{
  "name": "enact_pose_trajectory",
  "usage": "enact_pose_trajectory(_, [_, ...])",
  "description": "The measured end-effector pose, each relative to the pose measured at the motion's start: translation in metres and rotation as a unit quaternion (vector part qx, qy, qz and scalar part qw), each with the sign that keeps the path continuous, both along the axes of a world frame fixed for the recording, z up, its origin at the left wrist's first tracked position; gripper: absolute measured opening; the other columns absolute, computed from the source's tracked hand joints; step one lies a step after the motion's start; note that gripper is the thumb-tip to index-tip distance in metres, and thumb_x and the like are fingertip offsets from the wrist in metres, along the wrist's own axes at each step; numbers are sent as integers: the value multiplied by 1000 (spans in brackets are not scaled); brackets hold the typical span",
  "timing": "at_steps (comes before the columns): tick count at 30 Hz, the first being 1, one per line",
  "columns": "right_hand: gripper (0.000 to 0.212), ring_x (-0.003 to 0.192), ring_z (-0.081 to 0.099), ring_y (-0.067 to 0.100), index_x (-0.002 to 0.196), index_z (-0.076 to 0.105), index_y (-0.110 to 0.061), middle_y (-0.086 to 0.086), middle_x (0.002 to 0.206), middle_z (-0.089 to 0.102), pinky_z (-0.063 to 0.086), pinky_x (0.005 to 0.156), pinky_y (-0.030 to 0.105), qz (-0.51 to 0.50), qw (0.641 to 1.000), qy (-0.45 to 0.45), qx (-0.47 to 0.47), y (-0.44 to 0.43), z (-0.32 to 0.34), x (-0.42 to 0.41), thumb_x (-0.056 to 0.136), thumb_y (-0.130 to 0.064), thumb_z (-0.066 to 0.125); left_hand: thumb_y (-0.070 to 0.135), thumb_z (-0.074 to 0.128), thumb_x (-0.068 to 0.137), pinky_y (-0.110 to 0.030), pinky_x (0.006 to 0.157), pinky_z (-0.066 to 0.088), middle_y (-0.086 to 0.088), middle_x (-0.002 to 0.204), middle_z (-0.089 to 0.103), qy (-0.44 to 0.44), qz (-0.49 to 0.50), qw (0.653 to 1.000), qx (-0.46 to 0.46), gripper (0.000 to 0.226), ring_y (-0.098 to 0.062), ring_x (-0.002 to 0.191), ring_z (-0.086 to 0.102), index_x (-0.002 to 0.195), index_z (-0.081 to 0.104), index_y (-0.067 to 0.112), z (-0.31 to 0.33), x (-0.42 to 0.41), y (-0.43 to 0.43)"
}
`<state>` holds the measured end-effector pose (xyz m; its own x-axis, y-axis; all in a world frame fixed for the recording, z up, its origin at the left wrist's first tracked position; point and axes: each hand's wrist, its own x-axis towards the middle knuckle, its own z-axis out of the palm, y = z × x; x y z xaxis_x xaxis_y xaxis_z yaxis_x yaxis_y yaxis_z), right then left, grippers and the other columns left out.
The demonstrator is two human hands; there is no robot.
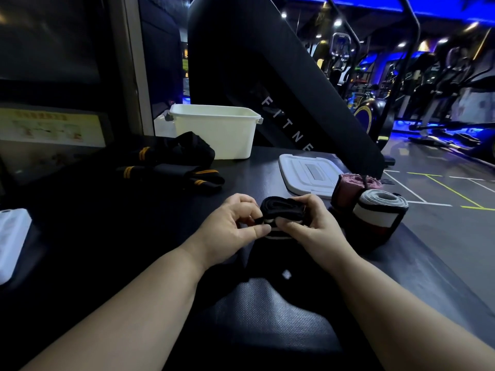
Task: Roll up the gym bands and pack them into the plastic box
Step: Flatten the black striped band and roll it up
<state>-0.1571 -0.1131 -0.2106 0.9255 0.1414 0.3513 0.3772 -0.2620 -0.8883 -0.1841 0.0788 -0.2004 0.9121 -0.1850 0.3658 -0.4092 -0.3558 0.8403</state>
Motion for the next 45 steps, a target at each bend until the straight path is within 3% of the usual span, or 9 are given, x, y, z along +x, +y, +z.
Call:
enact_pose_trajectory(3, [41, 90, 68, 20, 91, 55, -42, 0, 96, 71, 55, 85, 48, -27, 1000, -7, -3, 2, 0, 1, 55, -47, 74, 14, 73, 84, -6, 76, 40, 7, 107, 51, 1, 2, 1000, 23, 22, -1, 79, 51, 67, 63, 23, 1, -1, -1])
enact_pose_trajectory(8, [40, 83, 67, 14, 91, 54, -29, 0, 91, 71, 57, 82, 44, -32, 999, -10, 9, 2, 1, 1, 70, -13, 85, 26, 62, 93, 3, 79, 29, 5, 107, 55, 7, 67, 997, 27, 26, 10, 88, 51, 68, 66, 27, 1, 3, -3])
enact_pose_trajectory(15, [36, 88, 66, 7, 100, 57, -21, -3, 96, 71, 49, 70, 23, 69, 996, 41, 40, -8, 4, -1, 74, -13, 80, 22, 76, 82, -7, 70, 41, -2, 91, 64, -9, 127, 992, -26, 16, -10, 79, 59, 70, 72, 12, -4, 6, -5])
enact_pose_trajectory(20, [36, 97, 66, 15, 103, 57, -18, -3, 101, 70, 53, 83, 34, 79, 995, 37, 50, -8, 2, 1, 77, -4, 77, 25, 82, 75, -26, 61, 46, 2, 69, 65, 29, 145, 983, -110, 10, -10, 63, 56, 74, 73, 22, -6, 8, -2])
enact_pose_trajectory(24, [38, 98, 67, 16, 98, 57, -22, -2, 102, 70, 54, 85, 35, 59, 998, 9, 36, -3, 3, -2, 72, -7, 81, 14, 80, 78, -17, 80, 49, 7, 97, 69, 21, 112, 985, -129, 39, -5, 85, 62, 111, 66, 30, -5, 10, 1])
enact_pose_trajectory(28, [49, 100, 67, 19, 101, 56, -22, 2, 105, 69, 54, 88, 37, 46, 999, 14, 24, -1, 3, -1, 64, -24, 88, 6, 77, 78, -22, 75, 49, 4, 86, 64, -74, 113, 986, -97, 27, -11, 77, 60, 87, 66, 29, -7, 12, -2])
enact_pose_trajectory(31, [53, 102, 66, 15, 114, 57, -25, 5, 114, 67, 52, 79, 24, 96, 992, 64, 50, -5, 5, -3, 68, -27, 84, 4, 75, 79, -24, 76, 51, 0, 84, 66, -97, 124, 984, -80, 29, -15, 78, 64, 74, 65, 31, -8, 11, -3])
enact_pose_trajectory(37, [40, 103, 67, 18, 107, 67, -32, 0, 107, 73, 53, 95, 39, 75, 996, 11, 38, 0, 5, -4, 74, -13, 81, 5, 75, 77, -5, 78, 42, 8, 88, 62, -191, 134, 972, -10, 17, -2, 85, 59, 78, 70, 21, -3, 6, -5])
enact_pose_trajectory(45, [42, 102, 68, 15, 111, 70, -24, -1, 105, 74, 53, 94, 37, 37, 999, -15, 29, 4, 4, -6, 73, -12, 82, 30, 74, 70, -10, 75, 45, 10, 89, 61, -201, 137, 969, 36, 18, -2, 87, 58, 85, 73, 21, -6, 8, -9])
